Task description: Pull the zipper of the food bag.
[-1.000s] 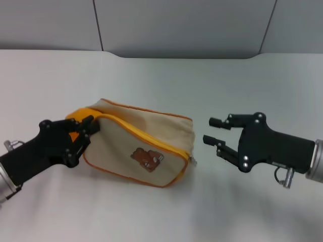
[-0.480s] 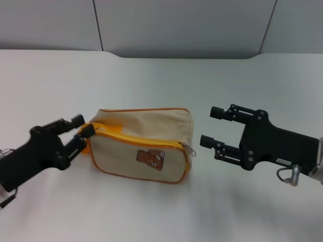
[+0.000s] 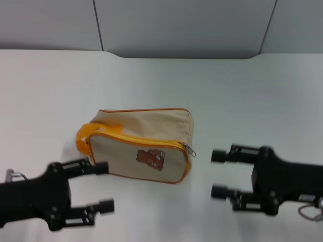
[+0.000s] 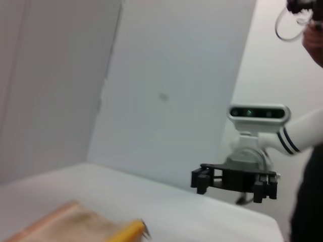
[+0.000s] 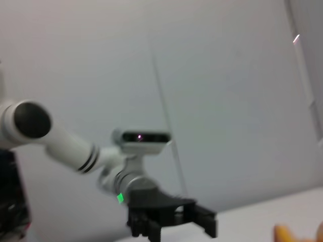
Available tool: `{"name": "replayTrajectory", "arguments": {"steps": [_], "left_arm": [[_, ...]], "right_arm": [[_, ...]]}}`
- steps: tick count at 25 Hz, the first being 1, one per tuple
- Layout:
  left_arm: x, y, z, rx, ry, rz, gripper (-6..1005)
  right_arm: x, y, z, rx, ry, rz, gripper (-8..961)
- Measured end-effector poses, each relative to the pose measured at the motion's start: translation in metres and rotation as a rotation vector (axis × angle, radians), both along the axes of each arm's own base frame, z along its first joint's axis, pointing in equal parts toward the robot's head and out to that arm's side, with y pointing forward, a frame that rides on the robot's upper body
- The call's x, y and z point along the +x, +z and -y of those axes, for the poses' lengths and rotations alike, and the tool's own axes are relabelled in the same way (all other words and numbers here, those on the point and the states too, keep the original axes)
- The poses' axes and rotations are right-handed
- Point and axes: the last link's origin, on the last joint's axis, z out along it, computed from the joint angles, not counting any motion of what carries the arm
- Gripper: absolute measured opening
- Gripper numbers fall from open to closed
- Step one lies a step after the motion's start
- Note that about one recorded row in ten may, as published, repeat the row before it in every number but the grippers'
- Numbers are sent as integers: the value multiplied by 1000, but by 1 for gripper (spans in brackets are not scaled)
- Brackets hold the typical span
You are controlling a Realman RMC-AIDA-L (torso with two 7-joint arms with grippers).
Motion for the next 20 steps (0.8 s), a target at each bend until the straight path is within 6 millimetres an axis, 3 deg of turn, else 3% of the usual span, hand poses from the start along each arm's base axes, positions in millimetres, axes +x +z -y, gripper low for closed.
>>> {"name": "replayTrajectory", "arguments": {"steps": [1, 16, 20], "left_arm": [[1, -6, 2, -30, -7, -21, 758], [-2, -14, 4, -35, 2, -45, 813], [-3, -14, 4, -35, 4, -46, 813]], "right_arm": [[1, -7, 5, -34, 6, 26, 675], [5, -26, 5, -64, 24, 133, 837], [4, -27, 4, -64, 27, 138, 832]]}}
